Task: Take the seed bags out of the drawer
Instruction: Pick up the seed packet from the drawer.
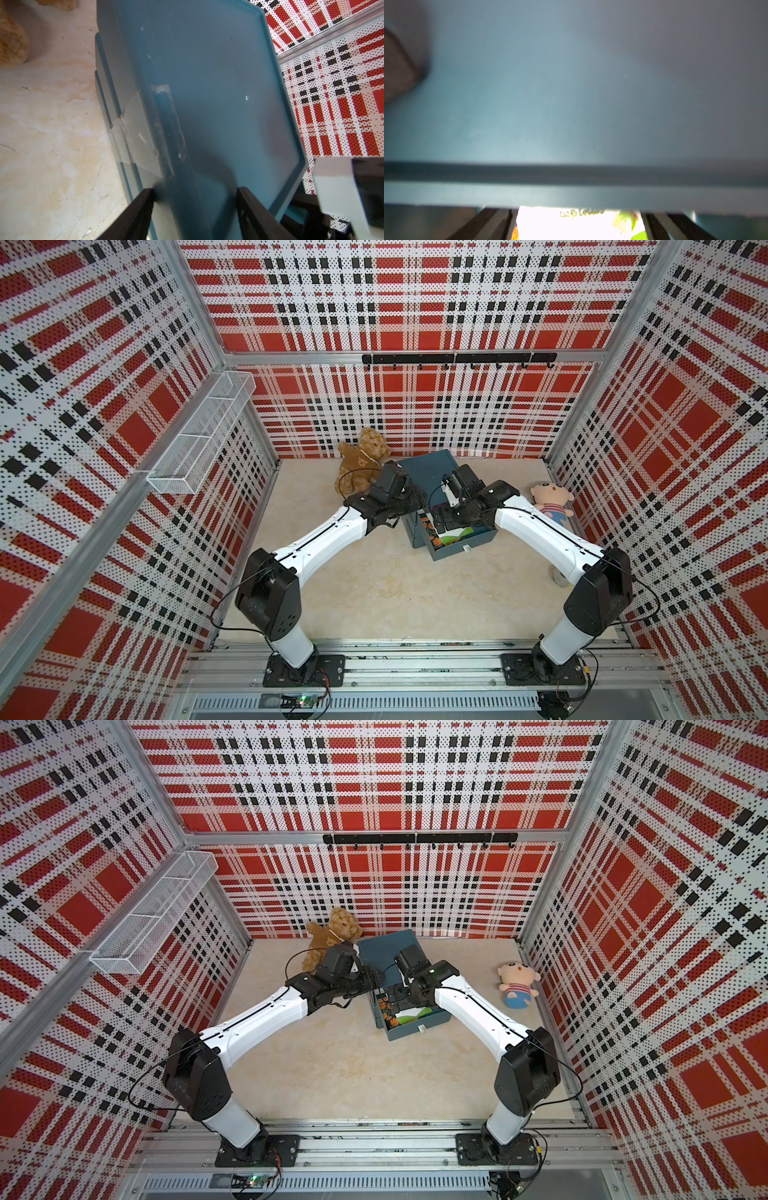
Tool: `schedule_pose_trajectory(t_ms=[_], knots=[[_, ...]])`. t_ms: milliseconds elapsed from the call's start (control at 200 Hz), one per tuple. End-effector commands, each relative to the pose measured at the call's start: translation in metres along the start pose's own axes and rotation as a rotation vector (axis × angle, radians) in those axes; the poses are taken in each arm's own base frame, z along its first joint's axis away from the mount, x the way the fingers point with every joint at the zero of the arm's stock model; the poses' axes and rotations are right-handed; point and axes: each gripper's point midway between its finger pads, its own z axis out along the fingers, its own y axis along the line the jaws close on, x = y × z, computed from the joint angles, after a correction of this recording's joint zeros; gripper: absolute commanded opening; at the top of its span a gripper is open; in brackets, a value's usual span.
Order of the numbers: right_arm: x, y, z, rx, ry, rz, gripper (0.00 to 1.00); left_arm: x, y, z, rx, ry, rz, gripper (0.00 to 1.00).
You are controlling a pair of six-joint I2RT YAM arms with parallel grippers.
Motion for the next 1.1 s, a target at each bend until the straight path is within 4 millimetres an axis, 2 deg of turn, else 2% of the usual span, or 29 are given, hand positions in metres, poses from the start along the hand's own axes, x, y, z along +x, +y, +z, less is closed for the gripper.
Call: schedule_pose_trajectory(t_ms=[0,195,431,556,631,867,1092], knots=[[0.007,0.0,0.008,0.012,0.008,0.022,0.92,0.044,0.044,0.021,-0.13,0.151,0.009,0.67],[0.017,-0.006,0.018,0.043,0.034,0.032,0.87,0.046,0.046,0.021,-0.132,0.154,0.009,0.67],[0.014,-0.005,0.019,0.036,0.03,0.033,0.91,0.047,0.047,0.022,-0.132,0.158,0.011,0.67],[0.014,-0.005,0.022,0.045,0.038,0.033,0.89,0.047,0.046,0.023,-0.131,0.16,0.014,0.67],[0.015,-0.006,0.024,0.051,0.043,0.034,0.82,0.047,0.046,0.023,-0.13,0.163,0.015,0.67],[0.018,-0.006,0.032,0.054,0.058,0.044,0.48,0.046,0.046,0.024,-0.124,0.166,0.016,0.67],[0.018,-0.009,0.032,0.072,0.056,0.054,0.07,0.044,0.048,0.024,-0.123,0.169,0.017,0.67]])
